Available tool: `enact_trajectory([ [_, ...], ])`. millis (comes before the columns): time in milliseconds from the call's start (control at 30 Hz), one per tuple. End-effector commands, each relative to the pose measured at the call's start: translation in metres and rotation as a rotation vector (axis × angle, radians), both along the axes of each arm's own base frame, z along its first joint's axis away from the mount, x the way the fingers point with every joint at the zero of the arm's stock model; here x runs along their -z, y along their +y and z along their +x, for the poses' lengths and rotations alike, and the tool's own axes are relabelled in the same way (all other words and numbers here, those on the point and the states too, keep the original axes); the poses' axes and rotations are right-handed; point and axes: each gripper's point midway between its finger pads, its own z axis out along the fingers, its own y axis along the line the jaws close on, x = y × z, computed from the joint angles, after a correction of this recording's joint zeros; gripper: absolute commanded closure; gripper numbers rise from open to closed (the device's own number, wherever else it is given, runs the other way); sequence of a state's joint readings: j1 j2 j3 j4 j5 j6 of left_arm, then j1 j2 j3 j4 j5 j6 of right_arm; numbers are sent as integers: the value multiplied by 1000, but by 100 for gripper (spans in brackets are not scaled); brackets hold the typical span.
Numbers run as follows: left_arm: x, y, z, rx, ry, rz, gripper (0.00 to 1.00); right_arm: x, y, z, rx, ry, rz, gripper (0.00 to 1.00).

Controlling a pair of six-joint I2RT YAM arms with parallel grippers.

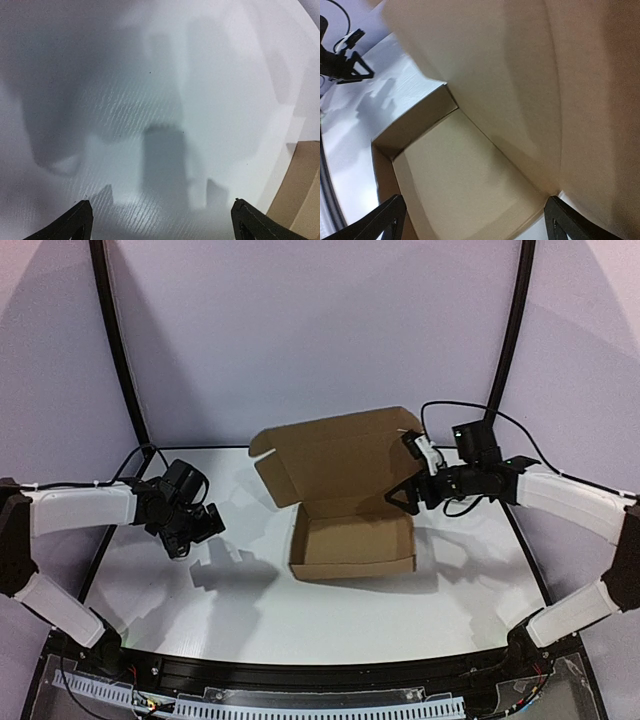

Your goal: Fold the paper box

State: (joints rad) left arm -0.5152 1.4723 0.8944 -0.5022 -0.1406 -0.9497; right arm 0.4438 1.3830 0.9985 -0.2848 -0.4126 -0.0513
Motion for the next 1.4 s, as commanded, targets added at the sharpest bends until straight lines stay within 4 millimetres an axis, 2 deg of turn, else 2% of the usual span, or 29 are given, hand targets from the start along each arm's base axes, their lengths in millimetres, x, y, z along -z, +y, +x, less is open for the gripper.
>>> enact_trajectory([
  [0, -3, 14, -16, -33, 0, 22, 1, -13, -35, 17, 58, -159, -71, 2],
  [100, -14, 17, -14, -39, -39, 23, 1, -19, -29, 4, -69, -148, -46, 2],
  [200, -26, 13, -6, -38, -71, 12, 1, -8, -18, -3, -126, -58, 3, 2],
  [267, -30, 12, -3, -33, -79, 9, 1, -2, -16, -3, -122, 0, 10, 2],
  [333, -32, 10, -1, -24, -73, 14, 1, 14, -19, -1, -80, 142, -3, 2],
  [400, -34, 8, 1, -21, -77, 15, 1, 22, -20, -1, -60, 194, 0, 2],
  [533, -36, 4, 6, -12, -81, 8, 1, 34, -21, -10, -26, 322, 29, 2],
  [633, -37, 1, 9, -2, -80, 6, 1, 44, -39, -20, 79, 439, -19, 2],
  [733, -39, -1, 12, 5, -79, 7, 1, 45, -54, -28, 167, 571, 0, 2],
  [833, -41, -3, 14, 15, -78, 13, 1, 48, -87, -29, 319, 680, 5, 2],
  [867, -43, -4, 16, 20, -81, 15, 1, 51, -104, -27, 385, 689, -2, 2],
  [1033, -46, -7, 23, 39, -80, 35, 1, 51, -107, -32, 346, 727, 49, 2],
  [1100, -46, -7, 25, 40, -82, 38, 1, 56, -128, -24, 417, 669, -19, 2],
  [1133, -46, -7, 25, 40, -82, 39, 1, 54, -130, -21, 422, 655, -13, 2],
  [1167, -47, -7, 27, 41, -88, 42, 1, 43, -157, 4, 489, 475, -54, 2],
  [1200, -47, -7, 27, 39, -89, 45, 1, 34, -169, 14, 528, 390, -73, 2],
  [1233, -48, -6, 28, 37, -92, 49, 1, 6, -184, 35, 553, 186, -114, 2],
  [1267, -48, -6, 28, 37, -93, 50, 1, -4, -185, 44, 525, 94, -138, 2],
  [1300, -49, -6, 29, 38, -96, 53, 1, -26, -182, 57, 427, -101, -193, 2],
  [1333, -50, -6, 29, 37, -100, 53, 1, -36, -180, 61, 351, -197, -249, 2],
  [1367, -51, -4, 29, 31, -103, 56, 1, -54, -190, 75, 328, -307, -304, 2],
])
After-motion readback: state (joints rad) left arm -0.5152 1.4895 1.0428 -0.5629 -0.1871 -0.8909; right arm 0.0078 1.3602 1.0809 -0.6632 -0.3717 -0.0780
